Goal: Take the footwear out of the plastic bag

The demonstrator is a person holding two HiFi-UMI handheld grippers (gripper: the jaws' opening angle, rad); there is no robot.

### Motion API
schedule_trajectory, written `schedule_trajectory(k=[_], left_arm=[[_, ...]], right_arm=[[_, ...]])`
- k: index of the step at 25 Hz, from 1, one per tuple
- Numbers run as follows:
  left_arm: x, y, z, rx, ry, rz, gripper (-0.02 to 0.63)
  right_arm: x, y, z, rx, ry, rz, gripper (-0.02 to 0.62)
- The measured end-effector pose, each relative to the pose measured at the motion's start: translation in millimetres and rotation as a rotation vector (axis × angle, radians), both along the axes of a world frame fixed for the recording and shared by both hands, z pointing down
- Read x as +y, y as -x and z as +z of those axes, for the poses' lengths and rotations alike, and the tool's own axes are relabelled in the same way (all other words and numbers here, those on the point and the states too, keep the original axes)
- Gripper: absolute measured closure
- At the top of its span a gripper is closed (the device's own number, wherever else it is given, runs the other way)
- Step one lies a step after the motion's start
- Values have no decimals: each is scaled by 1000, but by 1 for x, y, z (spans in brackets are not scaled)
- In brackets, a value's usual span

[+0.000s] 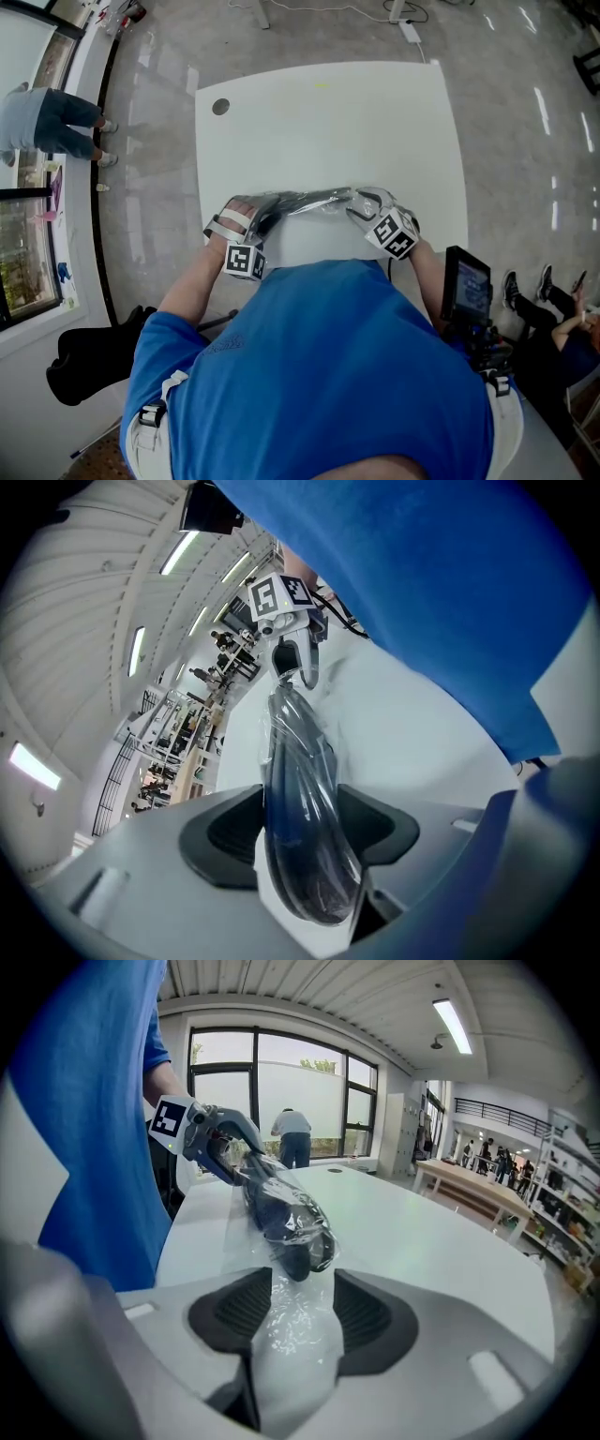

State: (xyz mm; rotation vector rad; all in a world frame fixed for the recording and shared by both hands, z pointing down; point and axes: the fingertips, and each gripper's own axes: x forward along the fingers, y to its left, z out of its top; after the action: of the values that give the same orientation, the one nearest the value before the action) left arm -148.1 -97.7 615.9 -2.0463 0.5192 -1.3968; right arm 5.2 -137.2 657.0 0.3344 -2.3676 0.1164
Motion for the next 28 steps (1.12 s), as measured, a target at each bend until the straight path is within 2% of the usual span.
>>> schedule_trajectory(k=[7,14,15,17,28], left_arm=[[8,-5,-2,0,-14,54,354],[12,-6,-3,-7,-22,73,356],[12,-5,-2,-8,-21,71,356],[11,-4,-2,-8,-17,65,356],[4,14,-4,4,7,16,374]], right_arm=[[-6,9,-10,-38,-75,-14,393],[3,19,-8,-4,-106,-109,394],[3,19,-8,7,-121,-114,405],[2,18,-8,23,-151,-121,468],[5,-8,-3,70,-166,-138,506]])
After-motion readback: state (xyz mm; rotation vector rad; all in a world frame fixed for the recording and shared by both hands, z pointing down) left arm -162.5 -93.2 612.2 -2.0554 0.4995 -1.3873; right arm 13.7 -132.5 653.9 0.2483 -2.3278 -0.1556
